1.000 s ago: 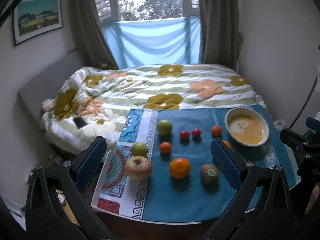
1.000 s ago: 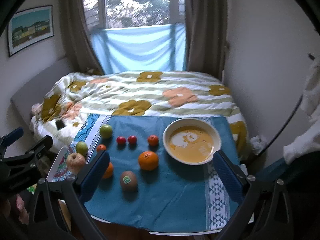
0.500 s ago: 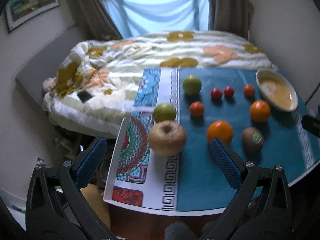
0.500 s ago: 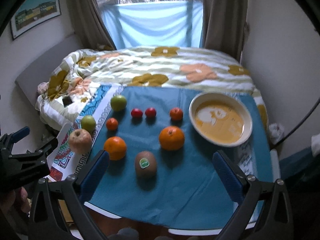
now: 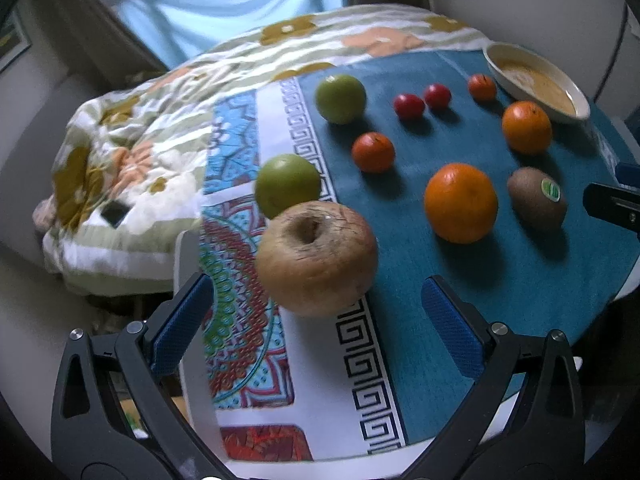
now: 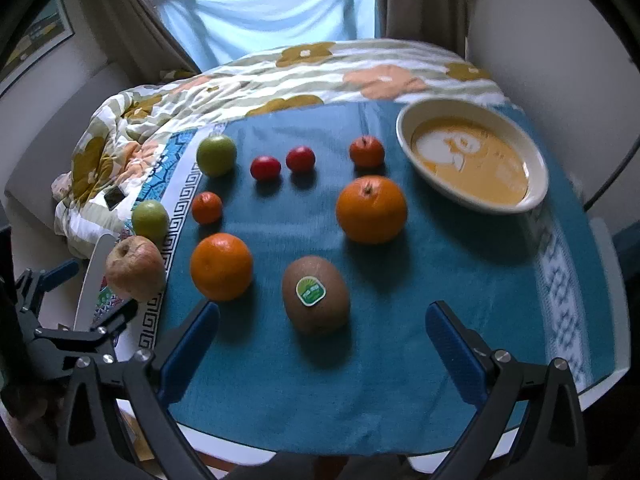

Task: Organize fruits
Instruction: 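Grasp the large brown apple with the left gripper while the right gripper grasps the kiwi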

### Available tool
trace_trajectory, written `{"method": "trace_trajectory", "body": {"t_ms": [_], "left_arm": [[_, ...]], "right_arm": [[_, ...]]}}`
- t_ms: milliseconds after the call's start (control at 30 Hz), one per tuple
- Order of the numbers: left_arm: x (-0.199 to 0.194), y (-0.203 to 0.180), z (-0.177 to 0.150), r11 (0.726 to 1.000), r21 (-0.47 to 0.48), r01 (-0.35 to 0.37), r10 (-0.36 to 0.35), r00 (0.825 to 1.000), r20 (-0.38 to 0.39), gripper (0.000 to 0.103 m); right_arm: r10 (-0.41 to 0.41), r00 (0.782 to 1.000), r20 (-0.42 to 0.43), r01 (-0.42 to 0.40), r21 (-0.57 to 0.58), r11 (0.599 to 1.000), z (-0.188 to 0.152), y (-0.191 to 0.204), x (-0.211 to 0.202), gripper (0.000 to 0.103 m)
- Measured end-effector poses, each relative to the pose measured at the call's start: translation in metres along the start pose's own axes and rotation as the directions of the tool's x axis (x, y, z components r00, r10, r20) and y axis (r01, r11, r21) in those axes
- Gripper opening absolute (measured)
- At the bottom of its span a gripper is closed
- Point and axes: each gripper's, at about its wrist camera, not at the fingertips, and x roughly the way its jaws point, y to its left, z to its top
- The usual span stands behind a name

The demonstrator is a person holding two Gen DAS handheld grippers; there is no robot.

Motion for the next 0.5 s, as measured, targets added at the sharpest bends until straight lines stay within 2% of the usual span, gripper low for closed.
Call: {"method": "trace_trajectory", "body": {"t_ms": [400, 500], "left_arm": [[0.042, 0.005, 0.001, 0.996, -0.010, 0.090, -0.090, 0.994, -0.062, 0.103], [0.048, 0.004, 0.003, 0.995, 0.001, 0.105, -0.104, 0.992, -0.074, 0.096]], "right_arm": [[-0.013, 0.998, -0.064, 0.015, 0.043, 0.999, -0.018, 0.005, 0.041, 0.103], [-0.025, 0.997, -0.069, 0.028, 0.043, 0.999, -0.017, 0.007, 0.047, 0.103]]}}
